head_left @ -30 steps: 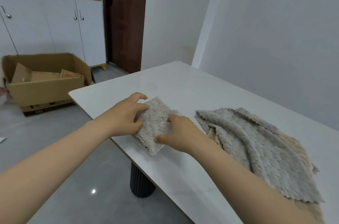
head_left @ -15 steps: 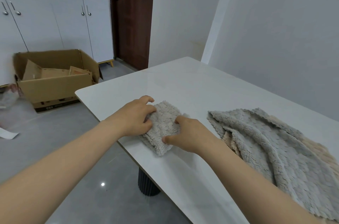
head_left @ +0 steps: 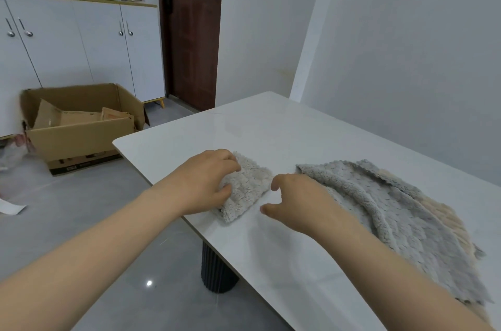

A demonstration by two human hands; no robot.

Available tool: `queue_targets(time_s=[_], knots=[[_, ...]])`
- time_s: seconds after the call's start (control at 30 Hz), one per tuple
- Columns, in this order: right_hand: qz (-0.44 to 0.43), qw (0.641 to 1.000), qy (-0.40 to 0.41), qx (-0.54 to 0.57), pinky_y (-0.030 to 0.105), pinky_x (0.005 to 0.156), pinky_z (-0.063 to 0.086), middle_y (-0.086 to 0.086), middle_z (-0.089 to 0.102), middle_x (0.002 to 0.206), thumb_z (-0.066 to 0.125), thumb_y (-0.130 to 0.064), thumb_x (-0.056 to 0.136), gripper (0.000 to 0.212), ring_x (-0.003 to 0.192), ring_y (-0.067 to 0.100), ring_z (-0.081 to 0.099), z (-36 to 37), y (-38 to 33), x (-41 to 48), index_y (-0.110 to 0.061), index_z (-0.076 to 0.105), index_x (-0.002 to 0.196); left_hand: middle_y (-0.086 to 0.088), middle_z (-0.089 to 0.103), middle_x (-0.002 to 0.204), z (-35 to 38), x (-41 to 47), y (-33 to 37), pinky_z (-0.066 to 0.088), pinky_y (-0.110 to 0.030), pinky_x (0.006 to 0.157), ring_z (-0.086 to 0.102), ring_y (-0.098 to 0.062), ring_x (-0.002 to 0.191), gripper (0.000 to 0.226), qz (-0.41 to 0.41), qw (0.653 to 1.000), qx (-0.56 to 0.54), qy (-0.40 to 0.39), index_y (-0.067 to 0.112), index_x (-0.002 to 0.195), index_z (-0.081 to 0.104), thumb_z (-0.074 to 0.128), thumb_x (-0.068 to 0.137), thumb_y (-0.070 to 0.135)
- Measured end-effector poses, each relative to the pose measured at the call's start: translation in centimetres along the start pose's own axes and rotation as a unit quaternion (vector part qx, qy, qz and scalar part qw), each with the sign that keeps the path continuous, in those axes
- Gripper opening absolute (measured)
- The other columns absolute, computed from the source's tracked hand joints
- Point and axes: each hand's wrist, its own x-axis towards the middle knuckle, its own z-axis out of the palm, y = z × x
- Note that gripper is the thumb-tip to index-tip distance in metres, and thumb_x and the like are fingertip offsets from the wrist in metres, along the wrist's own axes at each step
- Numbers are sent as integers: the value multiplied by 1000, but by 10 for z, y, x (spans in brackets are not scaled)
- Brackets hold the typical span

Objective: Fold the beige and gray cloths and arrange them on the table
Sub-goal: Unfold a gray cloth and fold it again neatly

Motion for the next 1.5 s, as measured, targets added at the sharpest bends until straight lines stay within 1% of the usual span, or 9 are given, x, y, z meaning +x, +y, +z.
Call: queue_targets(time_s=[0.2, 0.37, 0.5, 0.67, 0.83, 0.97, 1.13, 1.3, 1.5], knots=[[24, 1000, 12, -7, 37, 86, 51, 1, 64, 110, 60, -39, 85, 41, 105, 21, 58, -14, 28, -45, -13, 58, 117, 8, 48, 134, -11, -10, 47, 36, -21, 98, 47, -11, 121, 42, 38, 999, -28, 5, 21, 132, 51, 52, 91, 28], [37, 999, 26, -31, 27, 61, 41, -4, 62, 99, 59, -41, 84, 30, 89, 16, 56, -24, 57, -82, -17, 56, 102, 11, 48, 133, -8, -14, 87, 38, -26, 102, 47, -9, 121, 42, 69, 997, -41, 8, 25, 133, 49, 49, 92, 32], [58, 997, 32, -37, 30, 75, 49, -4, 63, 107, 60, -42, 84, 34, 98, 17, 59, -33, 81, -111, -22, 58, 112, 11, 49, 132, -2, -12, 119, 38, -27, 102, 47, -9, 121, 41, 95, 995, -42, 5, 26, 133, 49, 48, 93, 33], [61, 996, 57, -44, 30, 80, 51, -8, 63, 107, 59, -38, 85, 33, 99, 13, 58, -38, 118, -142, -25, 58, 116, 9, 51, 125, 8, -6, 160, 41, -32, 98, 49, -12, 115, 38, 116, 992, -43, -12, 26, 130, 50, 48, 93, 32], [73, 995, 56, -28, 26, 82, 47, -10, 61, 112, 60, -38, 86, 42, 106, 11, 54, -35, 157, -171, -26, 54, 126, 12, 51, 126, 25, -1, 200, 37, -24, 99, 47, -7, 117, 40, 135, 989, -51, -17, 28, 132, 48, 48, 92, 34], [86, 995, 57, -15, 23, 79, 42, -9, 60, 116, 60, -38, 87, 43, 107, 11, 55, -31, 181, -189, -26, 52, 127, 10, 53, 124, 35, 3, 230, 39, -27, 99, 48, -8, 115, 39, 145, 988, -55, -23, 26, 131, 50, 49, 93, 32], [103, 993, 65, -3, 27, 80, 46, -9, 63, 106, 59, -35, 85, 38, 102, 12, 55, -29, 202, -206, -26, 56, 121, 8, 55, 121, 45, 10, 255, 39, -25, 97, 49, -10, 114, 40, 144, 988, -56, -30, 24, 131, 50, 52, 92, 33], [95, 993, 66, 14, 26, 85, 44, -9, 61, 115, 60, -36, 86, 40, 110, 12, 53, -23, 210, -209, -26, 54, 124, 5, 55, 122, 57, 18, 262, 41, -31, 96, 49, -13, 114, 44, 120, 992, -33, -36, 23, 130, 50, 56, 89, 37], [81, 994, 72, 21, 25, 86, 42, -7, 59, 121, 56, -29, 87, 39, 113, 12, 52, -9, 211, -196, -24, 55, 126, 4, 51, 111, 75, 25, 255, 44, -34, 88, 50, -16, 104, 47, 77, 996, -34, -29, 21, 116, 53, 65, 78, 45]])
